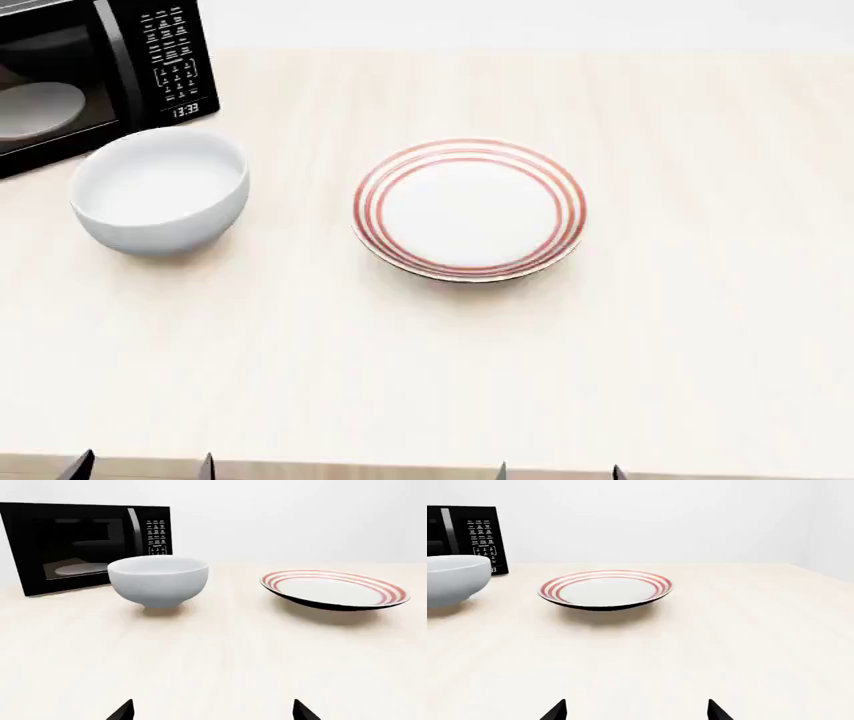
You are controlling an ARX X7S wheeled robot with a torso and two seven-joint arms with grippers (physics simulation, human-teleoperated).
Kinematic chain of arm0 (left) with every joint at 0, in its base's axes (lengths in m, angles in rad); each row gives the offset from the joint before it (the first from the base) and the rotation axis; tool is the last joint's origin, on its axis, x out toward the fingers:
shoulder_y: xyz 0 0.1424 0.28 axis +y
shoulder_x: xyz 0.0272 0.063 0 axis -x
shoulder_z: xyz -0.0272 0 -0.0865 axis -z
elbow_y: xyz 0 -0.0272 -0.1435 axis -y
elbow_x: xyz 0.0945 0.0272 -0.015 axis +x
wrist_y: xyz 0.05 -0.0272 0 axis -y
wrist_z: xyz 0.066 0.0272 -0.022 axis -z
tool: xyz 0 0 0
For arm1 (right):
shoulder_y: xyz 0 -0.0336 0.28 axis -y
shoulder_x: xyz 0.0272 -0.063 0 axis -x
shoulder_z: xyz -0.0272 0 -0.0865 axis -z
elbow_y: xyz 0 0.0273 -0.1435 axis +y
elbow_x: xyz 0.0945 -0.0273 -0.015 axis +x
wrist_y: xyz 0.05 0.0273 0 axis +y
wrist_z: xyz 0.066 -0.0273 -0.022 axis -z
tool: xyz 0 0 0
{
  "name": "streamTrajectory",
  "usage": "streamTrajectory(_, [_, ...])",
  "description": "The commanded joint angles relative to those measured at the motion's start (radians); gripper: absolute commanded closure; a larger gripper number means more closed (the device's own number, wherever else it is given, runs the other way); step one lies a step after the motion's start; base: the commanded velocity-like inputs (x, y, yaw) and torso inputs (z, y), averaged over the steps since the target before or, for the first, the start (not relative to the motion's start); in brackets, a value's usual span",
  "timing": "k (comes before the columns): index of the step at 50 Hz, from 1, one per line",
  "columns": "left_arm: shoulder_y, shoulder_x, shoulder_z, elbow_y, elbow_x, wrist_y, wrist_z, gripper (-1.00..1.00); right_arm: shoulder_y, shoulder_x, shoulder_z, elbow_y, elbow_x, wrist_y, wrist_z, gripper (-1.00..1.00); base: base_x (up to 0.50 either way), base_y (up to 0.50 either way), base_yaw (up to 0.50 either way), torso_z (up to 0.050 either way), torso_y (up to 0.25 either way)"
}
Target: Put the white bowl to the right of the plate.
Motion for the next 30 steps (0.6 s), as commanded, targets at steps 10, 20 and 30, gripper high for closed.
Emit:
streamTrajectory(10, [-0.067,-0.055,0.023,0.273,-0.111,-0.332,-0.039,-1.0,0.046,0.065,-0.063,-0.249,0.005,0.316,0.126,-1.0,0.0,0.0,0.0,0.0,0.0])
streamTrajectory(20, [-0.264,-0.109,0.007,0.54,-0.227,-0.751,-0.045,-1.0,0.25,0.128,-0.037,-0.615,0.096,0.815,0.082,-1.0,0.0,0.0,0.0,0.0,0.0])
streamTrajectory(30, [-0.431,-0.12,-0.005,0.562,-0.29,-0.95,-0.056,-1.0,0.459,0.149,0.037,-0.684,0.169,1.016,0.056,-1.0,0.0,0.0,0.0,0.0,0.0])
